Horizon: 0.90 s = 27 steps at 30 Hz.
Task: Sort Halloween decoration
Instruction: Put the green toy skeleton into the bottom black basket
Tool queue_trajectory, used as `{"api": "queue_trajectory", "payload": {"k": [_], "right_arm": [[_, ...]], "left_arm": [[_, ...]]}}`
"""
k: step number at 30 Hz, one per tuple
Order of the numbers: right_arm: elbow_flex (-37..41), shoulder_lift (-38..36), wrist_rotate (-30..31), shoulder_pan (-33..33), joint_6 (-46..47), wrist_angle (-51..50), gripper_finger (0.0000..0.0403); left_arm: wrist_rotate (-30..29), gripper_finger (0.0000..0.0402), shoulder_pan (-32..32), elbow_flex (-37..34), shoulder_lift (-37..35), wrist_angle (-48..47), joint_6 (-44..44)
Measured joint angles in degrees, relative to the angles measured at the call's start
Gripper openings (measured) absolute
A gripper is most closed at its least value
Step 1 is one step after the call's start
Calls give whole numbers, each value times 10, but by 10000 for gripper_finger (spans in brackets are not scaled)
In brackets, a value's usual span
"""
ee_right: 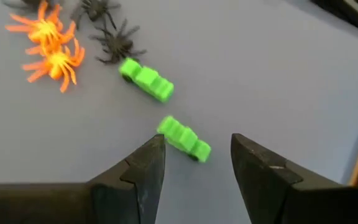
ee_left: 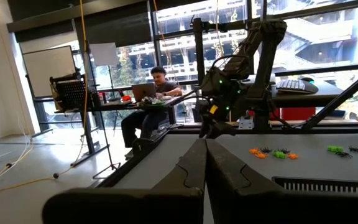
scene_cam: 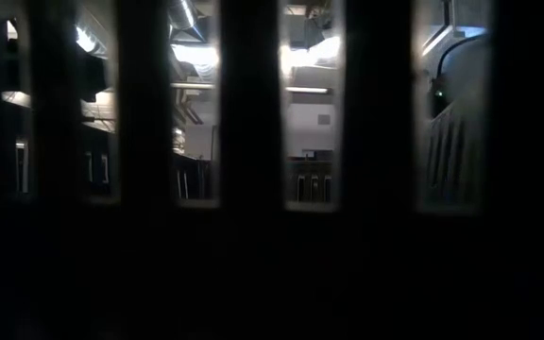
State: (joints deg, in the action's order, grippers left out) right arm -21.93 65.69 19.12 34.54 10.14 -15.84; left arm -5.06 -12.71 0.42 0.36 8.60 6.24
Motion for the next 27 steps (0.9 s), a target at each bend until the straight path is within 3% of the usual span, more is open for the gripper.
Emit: {"api": "queue_trajectory", "payload": {"k": [13, 23, 27], "right_arm": [[0, 25, -27, 1, -2, 15, 182], [0, 69, 6, 5, -16, 58, 181], [0, 70, 7, 29, -16, 57, 153]], "left_arm": [[0, 0, 0, 0, 0, 0, 0], [0, 0, 0, 0, 0, 0, 0], [0, 0, 0, 0, 0, 0, 0]]}}
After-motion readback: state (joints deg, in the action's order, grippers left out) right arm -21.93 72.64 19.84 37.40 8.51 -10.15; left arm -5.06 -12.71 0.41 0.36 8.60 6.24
